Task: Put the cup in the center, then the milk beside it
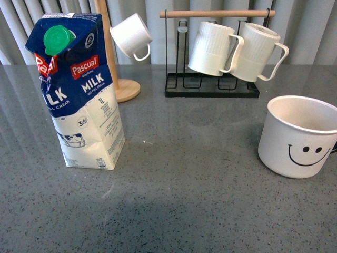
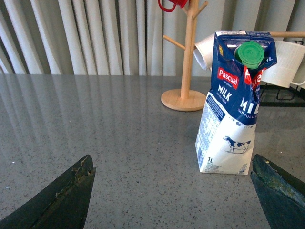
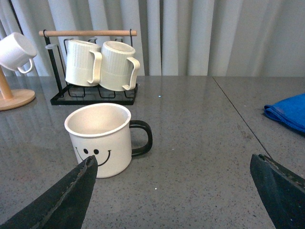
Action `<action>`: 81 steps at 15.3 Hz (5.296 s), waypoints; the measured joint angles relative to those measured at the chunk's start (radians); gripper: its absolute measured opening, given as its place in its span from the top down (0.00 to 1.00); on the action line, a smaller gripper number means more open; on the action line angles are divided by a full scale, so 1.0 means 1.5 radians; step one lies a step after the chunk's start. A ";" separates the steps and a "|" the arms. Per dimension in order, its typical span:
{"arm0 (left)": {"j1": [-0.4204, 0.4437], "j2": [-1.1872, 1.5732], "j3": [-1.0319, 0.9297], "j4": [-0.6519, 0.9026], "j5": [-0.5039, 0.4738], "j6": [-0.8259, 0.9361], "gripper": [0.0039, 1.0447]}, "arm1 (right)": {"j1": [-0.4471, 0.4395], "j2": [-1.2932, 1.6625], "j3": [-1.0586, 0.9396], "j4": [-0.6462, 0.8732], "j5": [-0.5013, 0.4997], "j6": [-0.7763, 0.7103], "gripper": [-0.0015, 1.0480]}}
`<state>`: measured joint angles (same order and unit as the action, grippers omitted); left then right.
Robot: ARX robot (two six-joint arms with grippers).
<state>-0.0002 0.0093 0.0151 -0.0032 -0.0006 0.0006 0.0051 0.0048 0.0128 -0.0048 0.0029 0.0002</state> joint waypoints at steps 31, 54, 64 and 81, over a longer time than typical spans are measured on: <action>0.000 0.000 0.000 0.000 0.000 0.000 0.06 | -0.023 0.764 0.466 0.157 -0.169 -0.025 0.06; 0.000 0.000 0.000 0.000 0.000 0.000 0.06 | 0.006 1.136 0.723 -0.154 -0.197 -0.238 0.83; 0.000 0.000 0.000 0.000 0.000 0.000 0.06 | 0.041 1.044 0.749 -0.203 -0.205 -0.176 0.97; 0.000 0.000 0.000 0.000 0.000 0.000 0.06 | 0.186 1.130 0.748 -0.164 -0.086 -0.053 0.97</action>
<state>-0.0006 0.0093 0.0151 -0.0032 -0.0006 0.0006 0.2848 1.6993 1.1347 -0.2512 -0.1261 -0.0788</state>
